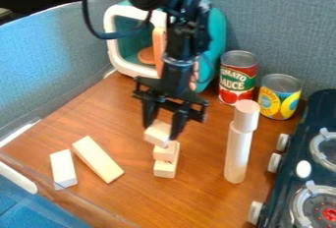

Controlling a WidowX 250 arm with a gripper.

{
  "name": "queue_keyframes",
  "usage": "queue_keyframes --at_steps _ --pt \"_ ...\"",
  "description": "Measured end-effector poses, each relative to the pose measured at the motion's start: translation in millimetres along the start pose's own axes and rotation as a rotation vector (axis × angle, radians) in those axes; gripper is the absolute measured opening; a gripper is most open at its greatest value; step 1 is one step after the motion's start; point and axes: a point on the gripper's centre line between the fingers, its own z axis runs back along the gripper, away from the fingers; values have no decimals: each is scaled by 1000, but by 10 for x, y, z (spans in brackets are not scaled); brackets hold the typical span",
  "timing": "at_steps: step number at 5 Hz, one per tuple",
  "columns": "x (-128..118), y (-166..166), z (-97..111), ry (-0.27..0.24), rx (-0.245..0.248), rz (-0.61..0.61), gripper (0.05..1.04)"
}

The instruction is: Put the cube on the top of the other cube with a hole

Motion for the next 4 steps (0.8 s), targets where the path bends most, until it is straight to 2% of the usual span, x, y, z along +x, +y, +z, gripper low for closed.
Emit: queue_keyframes --at_steps 1,2,3,4 --pt "-49 -31 51 15 -2 -9 569" --pt "23 44 -98 62 -34 41 569" --pt "60 281 -249 110 -70 119 569" --pt "84 350 -364 120 -94 147 569"
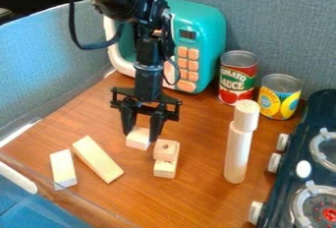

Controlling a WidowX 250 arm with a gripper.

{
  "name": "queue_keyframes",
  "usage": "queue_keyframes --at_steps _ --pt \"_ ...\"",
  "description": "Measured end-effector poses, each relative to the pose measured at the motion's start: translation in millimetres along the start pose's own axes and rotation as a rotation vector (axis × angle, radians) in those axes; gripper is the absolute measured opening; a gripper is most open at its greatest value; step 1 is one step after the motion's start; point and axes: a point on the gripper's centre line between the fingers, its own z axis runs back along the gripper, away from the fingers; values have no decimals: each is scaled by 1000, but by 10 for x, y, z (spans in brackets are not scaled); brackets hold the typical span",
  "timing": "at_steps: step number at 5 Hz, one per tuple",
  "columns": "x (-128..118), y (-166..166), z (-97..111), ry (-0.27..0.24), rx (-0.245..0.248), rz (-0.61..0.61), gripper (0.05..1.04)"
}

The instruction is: Put the cube on the top of the other cube with a hole

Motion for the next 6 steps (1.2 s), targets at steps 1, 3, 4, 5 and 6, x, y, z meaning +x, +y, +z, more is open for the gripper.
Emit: queue_keyframes --at_steps 1,3,4,5,6 --pt "26 -4 4 -17 4 28 569" --pt "-12 -176 169 -77 21 -25 569" --pt "32 -244 153 -73 15 -32 569" --pt "37 -267 92 -57 -3 -20 569" --pt "93 -234 -15 -33 -30 12 569"
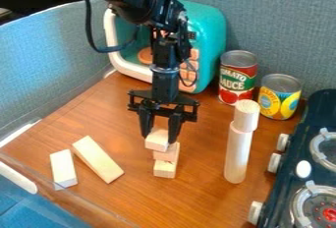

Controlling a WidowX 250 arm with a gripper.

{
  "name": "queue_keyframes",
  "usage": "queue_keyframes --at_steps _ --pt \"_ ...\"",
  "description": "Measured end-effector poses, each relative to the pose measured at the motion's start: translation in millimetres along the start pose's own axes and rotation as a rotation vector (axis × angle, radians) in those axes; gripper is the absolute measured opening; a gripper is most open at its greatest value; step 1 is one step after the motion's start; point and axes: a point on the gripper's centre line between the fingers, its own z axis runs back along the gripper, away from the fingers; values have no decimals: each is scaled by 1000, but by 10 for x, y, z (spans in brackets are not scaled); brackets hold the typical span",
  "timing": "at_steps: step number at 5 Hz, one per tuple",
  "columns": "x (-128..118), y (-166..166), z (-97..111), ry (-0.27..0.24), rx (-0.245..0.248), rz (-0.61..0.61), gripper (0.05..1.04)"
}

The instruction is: Put the cube on the top of the other cube with a hole

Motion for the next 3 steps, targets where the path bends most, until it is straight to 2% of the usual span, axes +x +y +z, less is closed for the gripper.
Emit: queue_keyframes --at_steps 3 --pt "85 -39 -59 -3 -18 12 569"
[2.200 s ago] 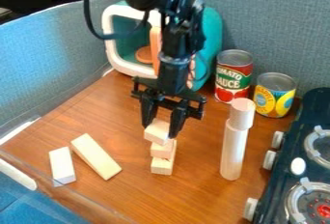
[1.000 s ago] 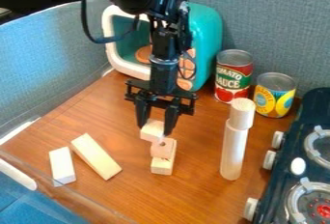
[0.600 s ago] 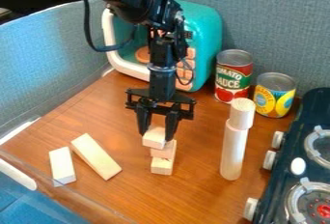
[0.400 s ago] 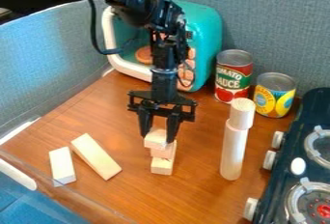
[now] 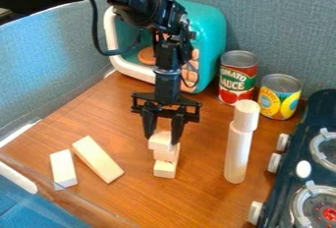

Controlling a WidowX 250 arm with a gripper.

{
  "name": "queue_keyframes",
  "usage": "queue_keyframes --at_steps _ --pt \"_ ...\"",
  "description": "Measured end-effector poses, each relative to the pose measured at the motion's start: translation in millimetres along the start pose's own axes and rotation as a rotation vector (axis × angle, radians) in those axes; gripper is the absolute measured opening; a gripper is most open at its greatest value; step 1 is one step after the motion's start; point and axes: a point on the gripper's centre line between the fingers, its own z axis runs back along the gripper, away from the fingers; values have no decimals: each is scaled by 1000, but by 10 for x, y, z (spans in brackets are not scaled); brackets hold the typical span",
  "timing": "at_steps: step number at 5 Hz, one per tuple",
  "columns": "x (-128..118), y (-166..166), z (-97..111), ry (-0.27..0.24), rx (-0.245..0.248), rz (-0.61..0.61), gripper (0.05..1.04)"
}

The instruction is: Put the cube on the top of the other cube with a hole

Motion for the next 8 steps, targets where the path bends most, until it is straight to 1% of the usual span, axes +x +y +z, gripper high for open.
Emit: queue_keyframes --at_steps 1,2,3,4,5,7,8 --pt "-17 -7 10 -13 -11 16 569" --pt "-34 -19 4 -8 -24 15 569" --pt "-58 -25 3 1 -3 3 634" --pt "-85 -87 4 4 8 -17 932" --pt "-99 -97 -6 8 4 -19 1010" --pt "-149 -84 67 -11 -6 -20 1000" --pt "-214 -13 349 -95 -2 -11 1000"
